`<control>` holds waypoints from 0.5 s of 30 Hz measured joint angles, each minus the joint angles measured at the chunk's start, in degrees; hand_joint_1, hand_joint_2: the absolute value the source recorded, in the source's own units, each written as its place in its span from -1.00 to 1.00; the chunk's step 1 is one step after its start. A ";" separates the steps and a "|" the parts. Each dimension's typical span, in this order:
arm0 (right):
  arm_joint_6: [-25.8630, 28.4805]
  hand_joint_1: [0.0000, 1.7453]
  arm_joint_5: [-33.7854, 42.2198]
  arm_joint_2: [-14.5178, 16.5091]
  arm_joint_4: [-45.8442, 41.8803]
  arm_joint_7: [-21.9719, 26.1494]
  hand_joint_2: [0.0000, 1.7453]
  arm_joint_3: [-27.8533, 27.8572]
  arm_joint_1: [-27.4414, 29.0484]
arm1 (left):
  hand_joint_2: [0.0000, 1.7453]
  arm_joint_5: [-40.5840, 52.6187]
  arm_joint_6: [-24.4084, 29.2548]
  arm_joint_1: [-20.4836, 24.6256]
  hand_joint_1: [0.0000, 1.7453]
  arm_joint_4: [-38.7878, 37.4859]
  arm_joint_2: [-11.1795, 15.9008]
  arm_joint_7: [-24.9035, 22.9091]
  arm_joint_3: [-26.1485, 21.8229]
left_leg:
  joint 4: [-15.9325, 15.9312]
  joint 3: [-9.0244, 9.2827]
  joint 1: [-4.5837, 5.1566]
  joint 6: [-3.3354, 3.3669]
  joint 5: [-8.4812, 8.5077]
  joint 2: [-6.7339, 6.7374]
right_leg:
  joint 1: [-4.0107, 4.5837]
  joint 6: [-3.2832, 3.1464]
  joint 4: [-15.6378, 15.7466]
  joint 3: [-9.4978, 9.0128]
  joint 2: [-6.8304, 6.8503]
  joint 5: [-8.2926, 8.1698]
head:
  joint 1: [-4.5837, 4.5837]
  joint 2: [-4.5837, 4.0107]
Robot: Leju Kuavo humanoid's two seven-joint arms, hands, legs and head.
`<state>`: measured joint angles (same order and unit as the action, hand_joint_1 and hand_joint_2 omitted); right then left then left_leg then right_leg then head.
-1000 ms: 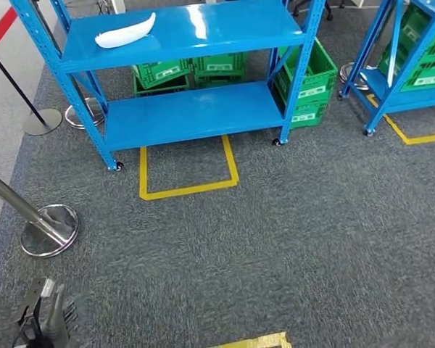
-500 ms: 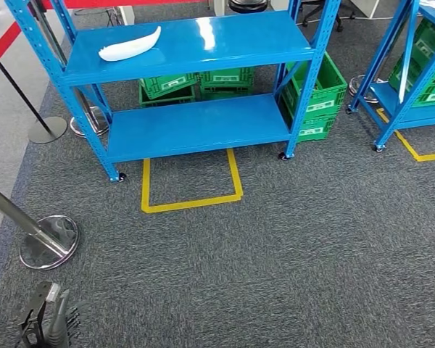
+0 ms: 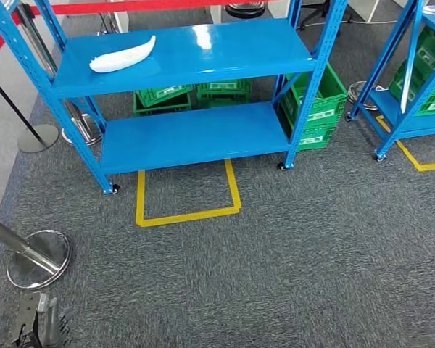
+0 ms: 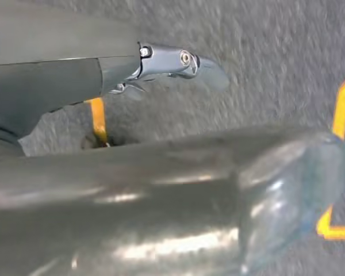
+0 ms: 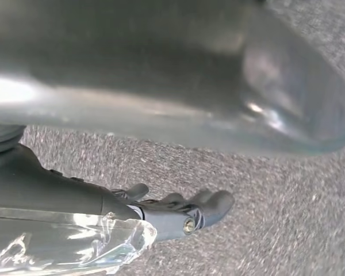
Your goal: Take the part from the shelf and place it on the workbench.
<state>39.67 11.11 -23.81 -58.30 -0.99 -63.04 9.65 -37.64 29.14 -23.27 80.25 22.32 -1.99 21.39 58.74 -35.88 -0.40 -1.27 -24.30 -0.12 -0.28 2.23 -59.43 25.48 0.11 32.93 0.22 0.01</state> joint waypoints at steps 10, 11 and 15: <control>-4.30 -1.00 -1.45 5.35 -9.31 11.48 -1.00 28.48 9.61 | -1.00 22.98 -4.02 -5.54 -1.00 3.16 -15.20 12.65 -9.90 | -0.38 7.67 -0.08 1.55 -6.01 -0.29 | -0.02 0.89 -9.41 12.16 -0.05 1.35 | -0.38 -0.01; -5.61 -1.00 -2.03 6.42 -8.99 12.37 -1.00 31.75 9.55 | -1.00 24.45 -5.99 -5.76 -1.00 2.99 -16.54 13.36 -11.29 | -0.30 8.57 -0.04 1.38 -6.85 -0.35 | -0.03 0.73 -6.27 11.89 0.01 -1.94 | -0.44 -0.01; -10.01 -1.00 -5.62 10.38 -9.27 13.39 -1.00 41.57 10.25 | -1.00 31.73 -11.65 -4.94 -1.00 1.29 -21.29 15.81 -18.71 | -0.85 10.62 0.32 0.13 -8.22 -0.87 | -0.01 -0.59 -2.36 10.66 0.14 -6.01 | -0.56 -0.01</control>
<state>29.66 5.49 -13.43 -67.57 12.40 -21.47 19.89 -5.91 17.49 -28.21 81.54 1.03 13.81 2.69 57.89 -25.26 -0.08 -1.14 -32.52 -0.99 -0.29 1.64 -61.79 36.14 0.25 26.92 -0.34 0.00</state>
